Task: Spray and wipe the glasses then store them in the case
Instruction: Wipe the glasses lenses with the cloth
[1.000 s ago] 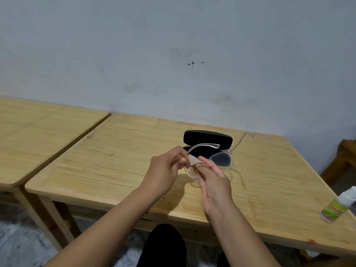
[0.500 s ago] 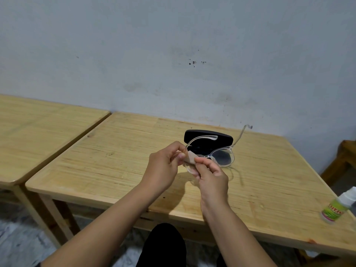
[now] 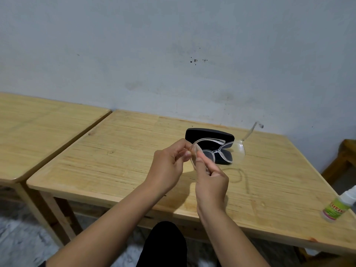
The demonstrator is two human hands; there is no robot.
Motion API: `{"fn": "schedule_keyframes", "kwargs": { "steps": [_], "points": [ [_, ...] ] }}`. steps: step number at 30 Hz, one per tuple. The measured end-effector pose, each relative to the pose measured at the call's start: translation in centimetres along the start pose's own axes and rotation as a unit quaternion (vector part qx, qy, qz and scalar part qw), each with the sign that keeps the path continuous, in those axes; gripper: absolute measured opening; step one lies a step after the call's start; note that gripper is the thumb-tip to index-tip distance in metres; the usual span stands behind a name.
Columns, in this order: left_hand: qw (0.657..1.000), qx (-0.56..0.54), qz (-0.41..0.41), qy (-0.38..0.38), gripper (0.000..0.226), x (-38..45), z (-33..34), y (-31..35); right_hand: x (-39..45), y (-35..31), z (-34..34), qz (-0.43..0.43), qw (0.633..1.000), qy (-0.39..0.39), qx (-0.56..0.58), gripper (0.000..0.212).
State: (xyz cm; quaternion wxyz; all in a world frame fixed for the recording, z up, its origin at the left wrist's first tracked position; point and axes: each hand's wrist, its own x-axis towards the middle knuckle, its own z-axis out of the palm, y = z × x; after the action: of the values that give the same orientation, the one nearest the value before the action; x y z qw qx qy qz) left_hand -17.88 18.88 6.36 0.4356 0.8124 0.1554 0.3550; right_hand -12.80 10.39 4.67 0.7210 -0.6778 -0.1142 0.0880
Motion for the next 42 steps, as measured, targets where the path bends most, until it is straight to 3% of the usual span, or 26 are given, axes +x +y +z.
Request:
{"fn": "schedule_keyframes", "kwargs": {
  "steps": [6, 13, 19, 23, 28, 31, 35, 42],
  "points": [
    [1.0, 0.012, 0.024, 0.016, 0.043, 0.7, -0.7, -0.3, 0.4, -0.6, -0.6, 0.006, 0.995, -0.102, 0.022, 0.02],
    [0.998, 0.047, 0.008, 0.033, 0.046, 0.6, -1.3, -1.2, 1.5, -1.1, -1.4, -0.005, 0.988, -0.144, -0.058, 0.01],
    [0.999, 0.041, -0.014, 0.001, 0.029, 0.1, -1.1, -1.9, 1.6, -0.6, -1.4, 0.019, 1.0, -0.024, -0.008, 0.011],
    [0.999, 0.036, -0.008, -0.022, 0.031, -0.4, -0.2, -1.9, 1.1, 0.0, -0.4, 0.018, 0.996, 0.057, 0.073, 0.016],
    [0.999, 0.019, 0.02, -0.038, 0.033, -0.3, 0.2, -1.5, 1.2, 0.2, 0.0, 0.0, 0.991, 0.088, 0.104, 0.019],
    [0.998, 0.035, 0.042, -0.032, 0.044, 0.1, 0.1, -1.1, 1.2, 0.2, -0.1, -0.013, 0.993, 0.068, 0.097, 0.019],
    [0.997, 0.04, 0.053, -0.035, 0.038, 0.7, -0.2, -0.8, 1.1, 0.2, -0.3, -0.018, 0.995, 0.012, 0.101, 0.023],
    [0.997, 0.043, 0.04, -0.05, 0.041, 1.3, -1.2, -1.2, 2.1, -0.2, -0.9, -0.007, 0.992, -0.117, -0.036, 0.009]
  ]
}}
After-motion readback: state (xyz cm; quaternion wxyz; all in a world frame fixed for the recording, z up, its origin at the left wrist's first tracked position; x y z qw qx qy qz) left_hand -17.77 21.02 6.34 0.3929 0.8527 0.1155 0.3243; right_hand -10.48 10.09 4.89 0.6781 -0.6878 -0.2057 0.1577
